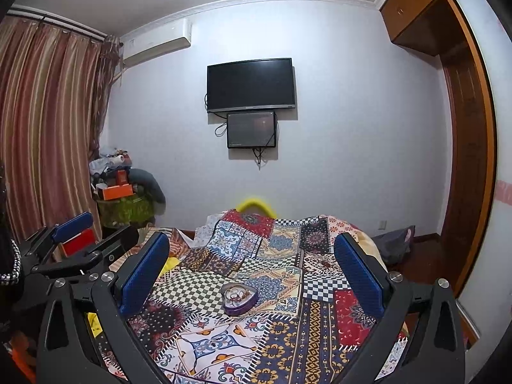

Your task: Organize jewelry

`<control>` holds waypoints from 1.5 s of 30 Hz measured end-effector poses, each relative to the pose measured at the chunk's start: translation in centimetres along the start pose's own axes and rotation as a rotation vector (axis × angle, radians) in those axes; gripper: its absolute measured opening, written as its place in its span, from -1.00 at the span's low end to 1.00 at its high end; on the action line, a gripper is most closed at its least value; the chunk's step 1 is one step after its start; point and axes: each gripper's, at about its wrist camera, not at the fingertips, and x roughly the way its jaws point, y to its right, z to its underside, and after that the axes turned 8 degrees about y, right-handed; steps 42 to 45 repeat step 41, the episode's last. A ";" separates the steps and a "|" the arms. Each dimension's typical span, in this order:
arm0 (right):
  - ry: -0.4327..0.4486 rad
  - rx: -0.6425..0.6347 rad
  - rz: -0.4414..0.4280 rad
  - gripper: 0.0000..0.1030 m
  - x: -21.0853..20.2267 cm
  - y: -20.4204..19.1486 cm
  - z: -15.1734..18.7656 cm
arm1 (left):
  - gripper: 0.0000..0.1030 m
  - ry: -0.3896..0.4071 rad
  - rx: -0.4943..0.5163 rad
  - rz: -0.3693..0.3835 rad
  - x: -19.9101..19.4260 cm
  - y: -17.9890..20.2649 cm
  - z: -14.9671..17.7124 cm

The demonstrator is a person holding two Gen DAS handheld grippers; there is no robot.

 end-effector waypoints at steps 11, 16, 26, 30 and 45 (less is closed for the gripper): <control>-0.008 0.012 -0.001 0.98 0.0 0.3 0.1 | 0.75 -0.013 -0.009 0.012 0.3 -0.1 0.2; -0.013 0.016 0.000 0.98 0.0 0.4 0.1 | 0.75 -0.020 -0.012 0.017 0.5 0.1 0.3; -0.014 0.027 0.008 0.98 0.2 0.7 0.0 | 0.86 -0.024 -0.011 0.029 0.6 0.4 0.3; -0.015 0.030 0.010 0.98 0.2 0.8 0.0 | 0.92 -0.023 -0.008 0.032 0.6 0.5 0.3; -0.020 0.037 0.012 0.98 0.2 0.9 0.1 | 0.97 -0.031 -0.027 0.035 1.1 0.2 0.7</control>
